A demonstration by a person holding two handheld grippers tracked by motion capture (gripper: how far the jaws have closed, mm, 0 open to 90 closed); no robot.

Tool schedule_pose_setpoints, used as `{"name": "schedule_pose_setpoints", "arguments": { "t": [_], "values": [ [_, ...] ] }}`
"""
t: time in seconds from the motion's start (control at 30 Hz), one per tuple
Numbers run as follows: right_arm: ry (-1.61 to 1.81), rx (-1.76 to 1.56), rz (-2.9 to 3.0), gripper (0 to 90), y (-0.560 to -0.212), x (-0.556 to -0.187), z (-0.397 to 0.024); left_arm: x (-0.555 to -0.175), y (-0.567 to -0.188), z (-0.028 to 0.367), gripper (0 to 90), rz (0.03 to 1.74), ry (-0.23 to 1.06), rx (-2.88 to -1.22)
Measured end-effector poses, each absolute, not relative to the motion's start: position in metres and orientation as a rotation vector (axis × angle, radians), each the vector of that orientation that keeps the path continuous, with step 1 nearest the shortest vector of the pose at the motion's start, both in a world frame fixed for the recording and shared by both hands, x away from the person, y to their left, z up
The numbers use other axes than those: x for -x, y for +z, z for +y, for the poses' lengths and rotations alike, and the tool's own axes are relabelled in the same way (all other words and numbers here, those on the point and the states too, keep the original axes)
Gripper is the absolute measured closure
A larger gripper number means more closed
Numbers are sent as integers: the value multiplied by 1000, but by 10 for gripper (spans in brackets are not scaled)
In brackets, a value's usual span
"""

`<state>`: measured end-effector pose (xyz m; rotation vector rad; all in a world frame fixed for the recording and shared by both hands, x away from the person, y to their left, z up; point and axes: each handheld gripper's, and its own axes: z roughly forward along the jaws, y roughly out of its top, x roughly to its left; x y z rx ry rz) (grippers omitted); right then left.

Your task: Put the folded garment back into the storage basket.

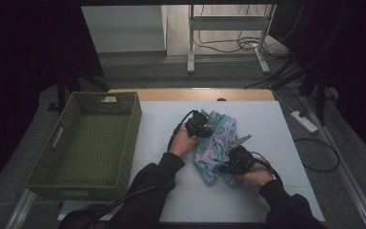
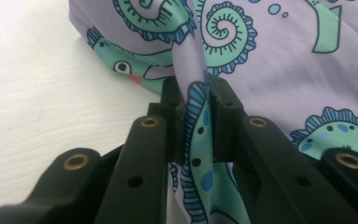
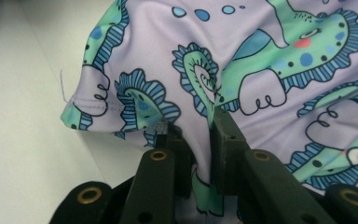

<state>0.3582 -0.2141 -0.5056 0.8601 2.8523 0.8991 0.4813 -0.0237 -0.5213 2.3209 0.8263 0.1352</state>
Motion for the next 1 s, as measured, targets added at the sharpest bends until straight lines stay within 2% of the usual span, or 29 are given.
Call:
{"name": "schedule_pose_setpoints", "arguments": {
  "t": [0.3,1.0],
  "values": [
    [1027,-864,2849,797,-495,-358,-215,-480,-516,-13,805,820,131,-2247],
    [1253,-768,2792,797,-453,-348,-197,-470,-461,10,808,750,213,-2187]
  ]
}}
